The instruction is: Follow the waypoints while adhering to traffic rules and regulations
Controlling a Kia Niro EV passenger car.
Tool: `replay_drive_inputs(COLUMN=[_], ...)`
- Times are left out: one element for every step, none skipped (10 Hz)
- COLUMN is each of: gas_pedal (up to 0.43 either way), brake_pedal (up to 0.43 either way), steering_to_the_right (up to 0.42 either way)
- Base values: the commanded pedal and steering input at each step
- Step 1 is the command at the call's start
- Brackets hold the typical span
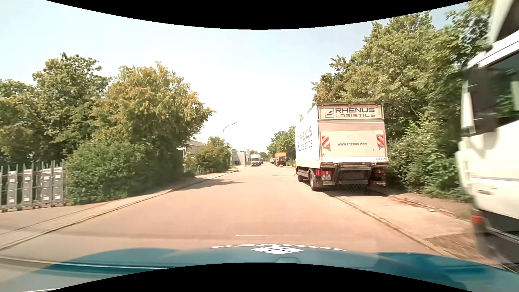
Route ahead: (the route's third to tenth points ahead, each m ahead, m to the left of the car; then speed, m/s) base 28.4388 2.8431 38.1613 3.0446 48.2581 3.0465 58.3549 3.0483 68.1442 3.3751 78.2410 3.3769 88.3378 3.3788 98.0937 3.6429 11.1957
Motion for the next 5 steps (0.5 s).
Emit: replay_drive_inputs(gas_pedal=[0.0, 0.0, 0.0, 0.0, 0.0], brake_pedal=[0.22, 0.226, 0.232, 0.244, 0.244], steering_to_the_right=[0.001, 0.0, 0.0, 0.0, 0.0])
